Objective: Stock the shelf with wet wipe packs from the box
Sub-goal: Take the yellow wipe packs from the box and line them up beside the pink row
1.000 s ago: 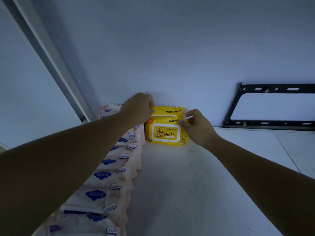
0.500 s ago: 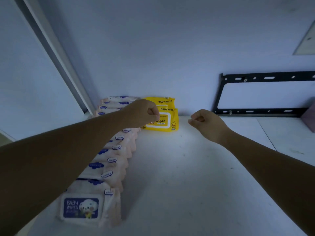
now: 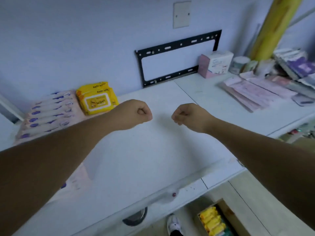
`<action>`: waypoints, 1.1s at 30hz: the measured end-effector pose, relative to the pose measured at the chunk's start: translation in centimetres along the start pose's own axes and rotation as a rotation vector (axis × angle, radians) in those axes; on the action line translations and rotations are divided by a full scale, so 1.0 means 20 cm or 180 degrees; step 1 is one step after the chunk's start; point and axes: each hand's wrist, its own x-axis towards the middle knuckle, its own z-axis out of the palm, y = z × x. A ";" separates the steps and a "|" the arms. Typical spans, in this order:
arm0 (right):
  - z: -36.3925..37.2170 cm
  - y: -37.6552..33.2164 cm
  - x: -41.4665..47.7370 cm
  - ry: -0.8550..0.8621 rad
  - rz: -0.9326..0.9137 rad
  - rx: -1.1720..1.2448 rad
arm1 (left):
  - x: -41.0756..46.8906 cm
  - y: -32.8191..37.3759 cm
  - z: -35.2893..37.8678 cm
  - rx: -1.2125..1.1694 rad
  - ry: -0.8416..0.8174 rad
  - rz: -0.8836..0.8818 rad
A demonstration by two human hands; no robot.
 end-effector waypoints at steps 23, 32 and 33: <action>-0.38 1.06 -1.59 0.0132 0.1157 -0.0618 | -0.49 1.00 1.15 -0.0267 -0.1374 0.0530; -0.42 1.63 -1.97 -0.0566 0.1586 -0.0626 | -0.60 1.14 1.86 0.0005 -0.1838 0.0155; -0.41 1.68 -1.99 -0.0583 0.1624 -0.0577 | -0.61 1.14 1.91 0.0039 -0.1866 0.0100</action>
